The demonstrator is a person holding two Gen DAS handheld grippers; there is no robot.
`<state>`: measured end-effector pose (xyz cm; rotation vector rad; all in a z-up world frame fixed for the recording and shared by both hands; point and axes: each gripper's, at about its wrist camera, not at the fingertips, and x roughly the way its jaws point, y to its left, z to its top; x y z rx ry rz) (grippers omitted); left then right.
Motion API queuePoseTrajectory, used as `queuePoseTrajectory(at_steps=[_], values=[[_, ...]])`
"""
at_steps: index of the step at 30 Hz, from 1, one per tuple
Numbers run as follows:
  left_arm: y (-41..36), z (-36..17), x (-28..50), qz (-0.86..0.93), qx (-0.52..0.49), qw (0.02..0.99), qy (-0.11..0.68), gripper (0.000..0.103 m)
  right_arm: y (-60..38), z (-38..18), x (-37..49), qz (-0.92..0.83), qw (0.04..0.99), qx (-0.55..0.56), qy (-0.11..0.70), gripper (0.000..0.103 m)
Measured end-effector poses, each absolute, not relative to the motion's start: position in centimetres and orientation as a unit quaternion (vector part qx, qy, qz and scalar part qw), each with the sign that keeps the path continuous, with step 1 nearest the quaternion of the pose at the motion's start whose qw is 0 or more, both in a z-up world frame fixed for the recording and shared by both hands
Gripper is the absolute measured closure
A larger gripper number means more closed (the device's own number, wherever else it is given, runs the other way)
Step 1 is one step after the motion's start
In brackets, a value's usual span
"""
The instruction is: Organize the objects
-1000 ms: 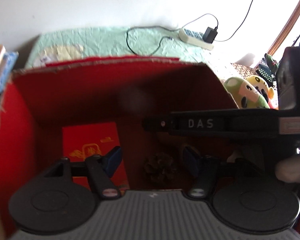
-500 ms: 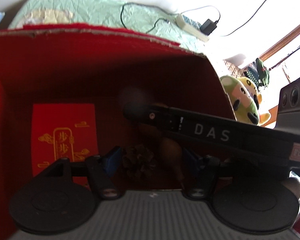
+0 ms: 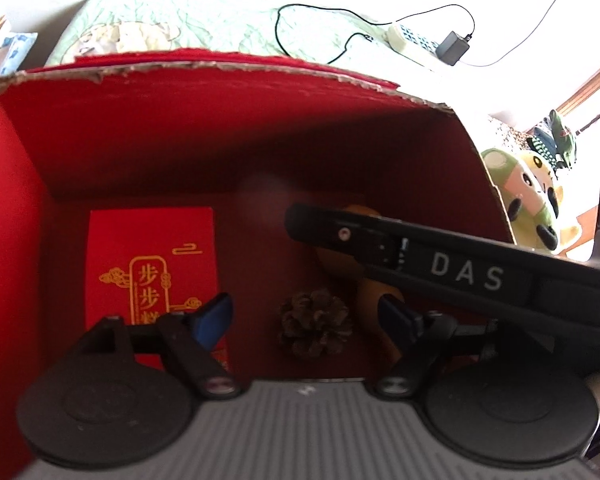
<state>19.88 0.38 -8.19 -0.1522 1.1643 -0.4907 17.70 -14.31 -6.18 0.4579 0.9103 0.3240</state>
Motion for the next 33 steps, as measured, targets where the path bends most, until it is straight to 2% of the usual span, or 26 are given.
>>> queuePoseTrajectory(at_steps=[12,16,18,24,33], values=[[2.4,-8.1,19.8,-0.186,-0.043,0.823,0.536,0.023,-14.3,-6.2,17.6,0.154,0.860,0.218,0.434,0.068],[2.3,-8.2,19.9,-0.175,-0.011,0.829,0.532,0.021,-14.3,-6.4,17.5,0.156,0.860,0.218,0.435,0.068],[2.2,-8.2,20.0,-0.167,0.003,0.833,0.528,0.017,-14.3,-6.5,17.5,0.158,0.859,0.218,0.435,0.068],[0.9,-8.2,19.1,-0.157,0.073,0.849,0.499,0.016,-14.3,-6.5,17.7,0.158,0.858,0.218,0.437,0.068],[0.4,-8.0,18.7,-0.151,0.078,0.864,0.474,0.017,-14.4,-6.4,17.7,0.160,0.858,0.219,0.437,0.068]])
